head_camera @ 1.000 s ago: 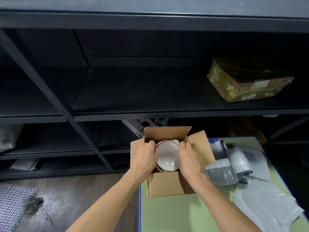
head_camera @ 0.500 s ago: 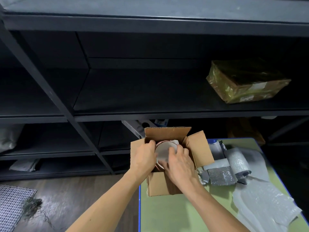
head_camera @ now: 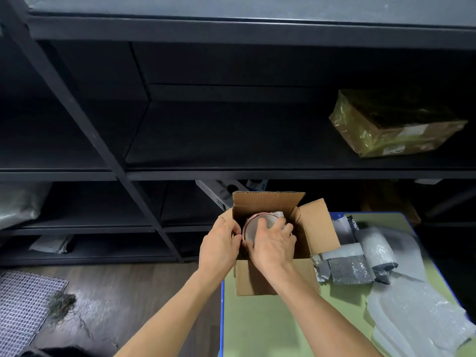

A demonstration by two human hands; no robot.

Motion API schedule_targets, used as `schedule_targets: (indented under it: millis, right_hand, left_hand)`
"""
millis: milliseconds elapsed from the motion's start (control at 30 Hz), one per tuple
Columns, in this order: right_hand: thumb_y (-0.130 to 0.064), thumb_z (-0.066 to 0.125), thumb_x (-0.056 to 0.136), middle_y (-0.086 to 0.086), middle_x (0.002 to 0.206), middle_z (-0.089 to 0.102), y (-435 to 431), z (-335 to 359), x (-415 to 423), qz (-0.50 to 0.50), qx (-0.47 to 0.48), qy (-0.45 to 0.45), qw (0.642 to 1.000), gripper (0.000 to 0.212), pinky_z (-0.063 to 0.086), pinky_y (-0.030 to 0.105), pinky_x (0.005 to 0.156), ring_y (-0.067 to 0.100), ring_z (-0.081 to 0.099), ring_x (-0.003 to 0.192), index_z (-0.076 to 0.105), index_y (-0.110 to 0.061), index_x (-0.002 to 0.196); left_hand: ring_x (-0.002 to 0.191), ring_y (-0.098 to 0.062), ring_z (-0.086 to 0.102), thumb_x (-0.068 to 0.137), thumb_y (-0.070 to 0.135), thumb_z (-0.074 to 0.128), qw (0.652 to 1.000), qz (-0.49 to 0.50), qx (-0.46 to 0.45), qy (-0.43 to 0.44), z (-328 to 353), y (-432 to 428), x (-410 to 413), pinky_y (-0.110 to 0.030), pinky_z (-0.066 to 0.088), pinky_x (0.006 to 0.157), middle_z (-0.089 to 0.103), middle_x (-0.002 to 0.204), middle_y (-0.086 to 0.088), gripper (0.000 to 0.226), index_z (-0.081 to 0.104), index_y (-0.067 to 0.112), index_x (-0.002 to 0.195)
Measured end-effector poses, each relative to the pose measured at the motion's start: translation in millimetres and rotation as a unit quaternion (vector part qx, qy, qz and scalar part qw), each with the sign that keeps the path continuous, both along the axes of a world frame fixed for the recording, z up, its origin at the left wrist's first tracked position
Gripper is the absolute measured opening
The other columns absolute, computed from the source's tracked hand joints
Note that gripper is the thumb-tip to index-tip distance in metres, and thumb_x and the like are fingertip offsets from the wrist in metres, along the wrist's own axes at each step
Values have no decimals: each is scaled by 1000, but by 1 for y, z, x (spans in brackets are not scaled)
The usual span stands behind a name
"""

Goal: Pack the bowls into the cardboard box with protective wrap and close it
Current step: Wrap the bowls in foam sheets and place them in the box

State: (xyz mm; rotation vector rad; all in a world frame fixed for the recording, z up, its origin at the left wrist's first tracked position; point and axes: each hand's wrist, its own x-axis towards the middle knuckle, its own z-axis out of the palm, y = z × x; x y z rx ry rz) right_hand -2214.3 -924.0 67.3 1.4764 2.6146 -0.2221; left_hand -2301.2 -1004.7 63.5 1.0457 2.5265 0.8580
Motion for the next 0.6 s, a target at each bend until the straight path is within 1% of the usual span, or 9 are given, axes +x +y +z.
schedule_targets:
  millis: [67,200,367,500,600]
  right_hand:
    - [-59,58,90,25,140,36,1,1,-1,3,-9,-8,1000,63,45,47,96,40,40,122,40,-22,139]
    - [-64,51,92,22,136,41,6,2,6,26,4,-11,1000,65,47,42,91,35,43,115,41,-20,140]
    - [-67,48,92,20,132,44,4,0,11,32,16,-4,999,66,47,40,88,33,45,111,44,-18,136]
    - [-65,51,91,18,135,43,4,2,15,30,6,11,999,66,47,38,88,32,45,113,43,-18,136]
    - [-57,54,93,15,138,43,2,1,27,44,9,40,998,57,48,36,86,31,46,113,46,-19,134]
  left_hand:
    - [71,-4,55,96,23,60,1000,0,3,-2,0,0,0,-17,48,61,52,93,14,12,56,29,86]
    - [72,-4,55,96,22,59,1000,-7,4,-17,-1,-1,-1,-14,41,59,51,88,14,11,56,28,87]
    - [71,-5,55,96,22,59,999,-15,0,-29,0,-1,-2,-13,35,56,51,86,13,10,56,27,88]
    - [73,-4,54,97,27,58,999,-22,-6,-27,2,-4,-2,-13,37,56,49,92,14,7,55,28,91]
    - [73,-6,54,97,32,59,999,-41,-5,6,4,-10,-1,-17,41,57,50,100,11,5,58,28,96]
